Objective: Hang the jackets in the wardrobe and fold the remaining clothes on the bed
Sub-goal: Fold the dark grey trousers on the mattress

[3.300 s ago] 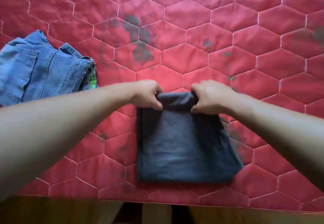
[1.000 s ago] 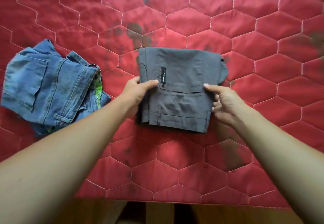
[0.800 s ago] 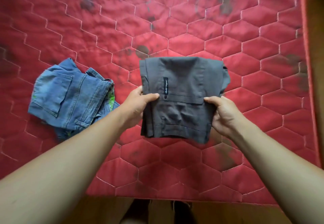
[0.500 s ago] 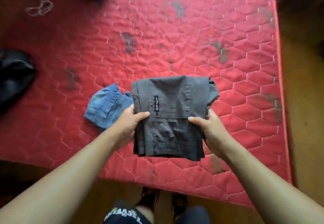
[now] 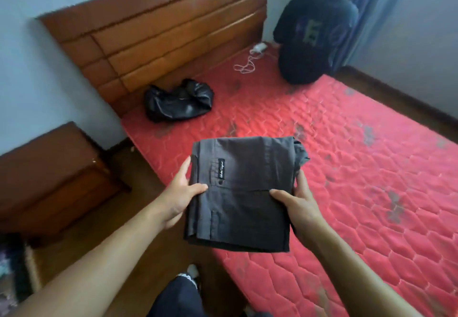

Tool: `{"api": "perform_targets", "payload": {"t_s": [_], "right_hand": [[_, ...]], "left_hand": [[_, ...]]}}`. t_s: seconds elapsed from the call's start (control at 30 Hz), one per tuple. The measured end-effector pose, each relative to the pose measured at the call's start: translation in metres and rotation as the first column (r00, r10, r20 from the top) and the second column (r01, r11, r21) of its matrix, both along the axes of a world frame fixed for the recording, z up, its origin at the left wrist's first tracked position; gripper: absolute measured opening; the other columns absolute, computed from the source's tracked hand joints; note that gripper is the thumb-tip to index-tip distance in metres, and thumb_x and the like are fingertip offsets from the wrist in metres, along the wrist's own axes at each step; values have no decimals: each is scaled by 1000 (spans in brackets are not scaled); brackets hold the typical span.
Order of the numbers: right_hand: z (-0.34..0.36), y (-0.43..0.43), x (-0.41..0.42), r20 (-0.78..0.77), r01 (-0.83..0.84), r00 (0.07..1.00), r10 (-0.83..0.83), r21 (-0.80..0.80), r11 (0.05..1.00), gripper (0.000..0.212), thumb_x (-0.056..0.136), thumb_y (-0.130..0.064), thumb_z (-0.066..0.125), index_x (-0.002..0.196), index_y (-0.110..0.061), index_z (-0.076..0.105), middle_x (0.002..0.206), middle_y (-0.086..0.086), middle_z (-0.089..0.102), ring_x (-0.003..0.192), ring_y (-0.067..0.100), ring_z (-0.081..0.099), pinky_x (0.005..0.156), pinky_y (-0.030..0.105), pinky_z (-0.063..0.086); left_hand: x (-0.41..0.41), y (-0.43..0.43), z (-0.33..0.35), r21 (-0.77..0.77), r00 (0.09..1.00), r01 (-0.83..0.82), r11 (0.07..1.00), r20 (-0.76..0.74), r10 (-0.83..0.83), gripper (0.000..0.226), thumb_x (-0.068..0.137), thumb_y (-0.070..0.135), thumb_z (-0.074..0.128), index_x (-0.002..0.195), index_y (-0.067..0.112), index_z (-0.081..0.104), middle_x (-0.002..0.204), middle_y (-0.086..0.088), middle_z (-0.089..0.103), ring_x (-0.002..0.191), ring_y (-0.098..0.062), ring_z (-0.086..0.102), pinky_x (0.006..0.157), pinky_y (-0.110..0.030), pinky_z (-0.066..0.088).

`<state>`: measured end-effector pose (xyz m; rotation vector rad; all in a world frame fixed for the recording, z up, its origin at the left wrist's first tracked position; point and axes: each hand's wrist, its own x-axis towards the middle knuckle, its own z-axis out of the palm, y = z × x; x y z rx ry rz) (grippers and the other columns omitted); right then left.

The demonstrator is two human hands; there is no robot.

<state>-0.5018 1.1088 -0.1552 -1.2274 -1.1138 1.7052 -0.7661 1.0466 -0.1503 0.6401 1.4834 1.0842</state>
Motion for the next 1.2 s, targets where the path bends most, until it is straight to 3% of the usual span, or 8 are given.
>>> {"api": "perform_targets", "payload": {"t_s": [0.07, 0.17, 0.3, 0.4, 0.53, 0.67, 0.97, 1.2], "right_hand": [[17, 2, -37, 41, -96, 995, 94, 68, 993, 91, 86, 10, 65, 149, -46, 31, 139, 2, 63, 123, 22, 64, 106, 50, 51], [38, -3, -107, 86, -272, 962, 261, 179, 945, 117, 87, 9, 67, 146, -68, 2, 161, -11, 36, 141, 12, 46, 118, 46, 38], [53, -20, -217, 120, -511, 859, 498, 243, 824, 78, 87, 17, 61, 143, -35, 50, 141, -8, 60, 127, 8, 59, 102, 24, 49], [59, -34, -302, 177, -644, 765, 619, 206, 737, 60, 85, 14, 63, 124, -31, 68, 118, -4, 73, 113, 15, 68, 88, 21, 54], [71, -56, -418, 247, -767, 641, 726, 201, 609, 62, 74, -4, 74, 123, -41, 68, 120, -8, 71, 110, 8, 68, 92, 26, 55], [78, -86, -529, 292, -865, 501, 815, 202, 459, 70, 74, 1, 77, 129, -39, 64, 128, -5, 66, 116, 10, 64, 102, 35, 53], [69, -102, -722, 305, -959, 255, 917, 202, 199, 69, 79, -2, 77, 131, -43, 59, 132, -2, 60, 117, 15, 61, 101, 40, 55], [67, -99, -884, 297, -966, -40, 954, 234, -113, 65, 85, -4, 74, 126, -53, 58, 131, -14, 55, 118, 10, 57, 93, 27, 57]], "left_hand": [[-36, -25, 14, 31, 998, -68, 997, -2, 68, 94, 96, -3, 60, 155, 52, 13, 124, 6, 70, 113, -14, 69, 87, -29, 57], [-92, -66, 33, 92, 983, -176, 980, -45, 181, 87, 98, -2, 57, 148, 62, 27, 128, 14, 66, 119, -8, 65, 88, -24, 57], [-173, -124, 54, 120, 936, -255, 960, -220, 276, 61, 100, 0, 54, 127, 54, 62, 131, 32, 57, 124, 13, 51, 110, -24, 39], [-243, -170, 58, 88, 890, -358, 930, -267, 368, 51, 100, 3, 56, 124, 46, 68, 138, 21, 58, 133, -1, 48, 116, -33, 36], [-332, -230, 65, 120, 841, -476, 872, -229, 490, 58, 94, -5, 61, 122, 45, 70, 124, 18, 70, 116, -2, 64, 88, -17, 55], [-410, -283, 72, 109, 770, -561, 821, -297, 565, 60, 91, -4, 65, 128, 44, 66, 142, 11, 58, 135, -9, 50, 114, -37, 41], [-523, -335, 78, 68, 611, -761, 645, -259, 748, 56, 95, 6, 65, 129, 51, 62, 144, 4, 58, 132, -21, 55, 108, -49, 47], [-589, -332, 83, 112, 288, -942, 317, -218, 932, 56, 94, -6, 60, 122, 42, 69, 106, 26, 72, 96, 3, 70, 70, -16, 58]]}}
